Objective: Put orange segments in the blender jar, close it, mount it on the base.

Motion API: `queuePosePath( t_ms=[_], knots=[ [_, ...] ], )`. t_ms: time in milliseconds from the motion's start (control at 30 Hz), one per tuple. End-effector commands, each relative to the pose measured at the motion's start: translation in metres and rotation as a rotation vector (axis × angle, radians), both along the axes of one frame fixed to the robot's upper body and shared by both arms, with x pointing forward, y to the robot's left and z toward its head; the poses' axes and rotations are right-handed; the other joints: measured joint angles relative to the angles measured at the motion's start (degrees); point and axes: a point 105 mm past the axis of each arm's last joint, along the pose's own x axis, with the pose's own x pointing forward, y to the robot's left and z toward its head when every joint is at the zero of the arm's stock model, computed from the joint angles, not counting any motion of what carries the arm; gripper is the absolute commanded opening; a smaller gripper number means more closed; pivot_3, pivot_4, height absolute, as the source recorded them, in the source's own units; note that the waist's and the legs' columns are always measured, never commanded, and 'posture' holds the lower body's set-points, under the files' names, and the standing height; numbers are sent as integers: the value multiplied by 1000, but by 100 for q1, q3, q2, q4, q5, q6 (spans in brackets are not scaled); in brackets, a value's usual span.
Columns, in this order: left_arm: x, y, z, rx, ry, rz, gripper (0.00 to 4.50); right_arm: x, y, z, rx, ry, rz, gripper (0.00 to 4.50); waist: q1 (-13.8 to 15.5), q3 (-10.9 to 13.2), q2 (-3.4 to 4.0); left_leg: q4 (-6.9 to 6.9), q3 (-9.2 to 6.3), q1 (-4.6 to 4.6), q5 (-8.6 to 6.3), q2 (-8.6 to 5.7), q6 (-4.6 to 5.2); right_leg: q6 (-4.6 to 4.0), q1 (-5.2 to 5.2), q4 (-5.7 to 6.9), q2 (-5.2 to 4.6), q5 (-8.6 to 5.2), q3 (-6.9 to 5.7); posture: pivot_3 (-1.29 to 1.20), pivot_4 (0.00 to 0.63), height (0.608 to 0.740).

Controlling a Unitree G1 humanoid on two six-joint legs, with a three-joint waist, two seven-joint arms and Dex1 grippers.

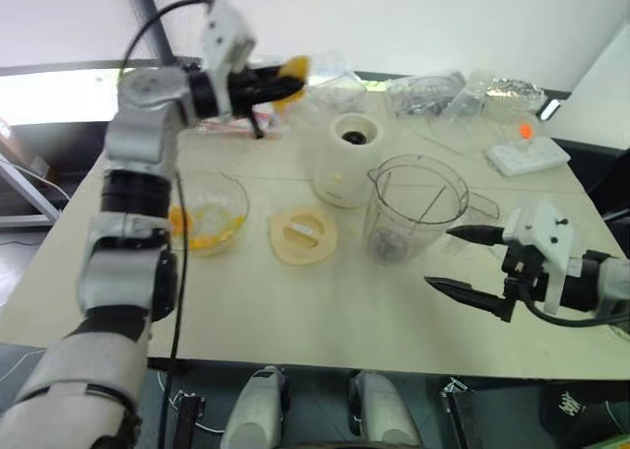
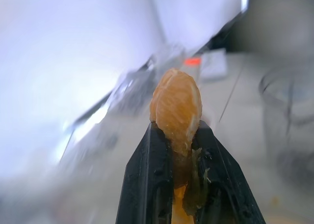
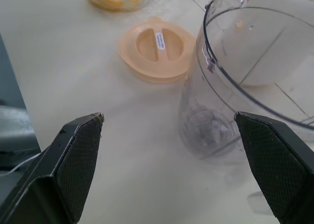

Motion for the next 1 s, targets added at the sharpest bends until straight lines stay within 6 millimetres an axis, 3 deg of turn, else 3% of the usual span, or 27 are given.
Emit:
queuePosePath(
  t_ms=[33, 267, 400, 567, 733, 867, 1000],
  knots=[
    [-11, -45, 22, -16, -58, -162, 414, -6, 0, 9, -6, -78, -42, 4500, -1, 0, 1, 0, 1, 1, 0, 0, 0, 0, -2, 1, 3, 0, 0, 0, 150, 740],
    [-35, -119, 39, -16, -60, -428, 414, -26, -5, 4, -1, -113, -169, 4500, -5, 1, 0, -3, -4, 1, -1, 1, 2, -4, -5, -1, 12, -3, -1, 0, 150, 740],
    [-43, -142, 26, 40, -46, -508, 414, -41, -7, 1, -2, -125, -243, 4500, -4, -1, 2, -7, -5, -6, -3, 2, 6, -5, -3, -23, 12, -3, -2, 0, 150, 740],
    [-46, -164, -25, 191, 47, -549, 414, -57, -16, -6, 40, -120, -338, 4500, 10, -1, 2, -7, -2, -14, -7, 4, 12, -5, -1, -43, 9, -1, -1, 0, 150, 740],
    [-43, -165, -51, 261, 20, -530, 414, -65, -14, -11, 63, -121, -369, 4500, -23, 0, 1, -7, -1, -20, -10, 11, 17, -5, -2, -55, 5, -1, 2, 0, 150, 740],
    [-42, -164, -70, 301, 68, -530, 1670, -72, -13, -15, 70, -120, -395, 4500, 7, 0, 2, -8, -3, -21, -11, 11, 18, -5, -2, -55, 7, -1, -4, 0, 150, 740],
    [-41, -163, -71, 292, 82, -517, 3796, -74, -12, -15, 67, -126, -405, 4500, 5, 1, 0, -7, -1, -30, -11, 13, 18, -5, -2, -65, 4, -1, -4, 0, 150, 740]
  ],
)
